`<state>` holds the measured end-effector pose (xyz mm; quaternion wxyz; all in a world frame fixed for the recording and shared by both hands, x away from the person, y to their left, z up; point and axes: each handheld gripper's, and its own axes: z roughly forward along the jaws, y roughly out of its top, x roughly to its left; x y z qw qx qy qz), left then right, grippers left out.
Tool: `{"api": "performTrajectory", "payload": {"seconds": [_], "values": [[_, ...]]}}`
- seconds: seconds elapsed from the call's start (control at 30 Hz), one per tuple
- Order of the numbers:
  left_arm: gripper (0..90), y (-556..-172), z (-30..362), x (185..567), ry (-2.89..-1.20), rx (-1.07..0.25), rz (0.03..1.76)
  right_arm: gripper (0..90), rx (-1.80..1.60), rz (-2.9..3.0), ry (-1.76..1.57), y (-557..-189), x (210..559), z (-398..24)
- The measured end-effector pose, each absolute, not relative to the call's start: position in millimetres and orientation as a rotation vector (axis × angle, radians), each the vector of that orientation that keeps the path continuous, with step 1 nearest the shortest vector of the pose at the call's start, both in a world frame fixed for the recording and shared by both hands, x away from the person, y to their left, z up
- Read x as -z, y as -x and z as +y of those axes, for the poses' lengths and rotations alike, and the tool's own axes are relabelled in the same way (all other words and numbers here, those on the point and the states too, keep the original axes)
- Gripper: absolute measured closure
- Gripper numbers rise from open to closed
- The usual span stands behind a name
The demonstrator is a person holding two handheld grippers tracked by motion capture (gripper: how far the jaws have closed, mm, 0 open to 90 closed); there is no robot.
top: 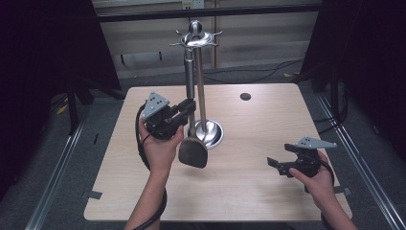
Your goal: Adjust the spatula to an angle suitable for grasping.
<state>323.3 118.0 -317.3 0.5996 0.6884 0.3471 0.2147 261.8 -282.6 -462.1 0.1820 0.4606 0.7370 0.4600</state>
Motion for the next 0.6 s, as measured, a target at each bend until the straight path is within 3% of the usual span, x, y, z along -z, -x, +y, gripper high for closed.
{"api": "performTrajectory", "payload": {"seconds": [0.6], "values": [[75.8,-329.8,112.3,321.3,-1.598,-0.501,0.81,6.2,-1.3,2.084,-1.3,-263.2,464.0,-283.0]]}}
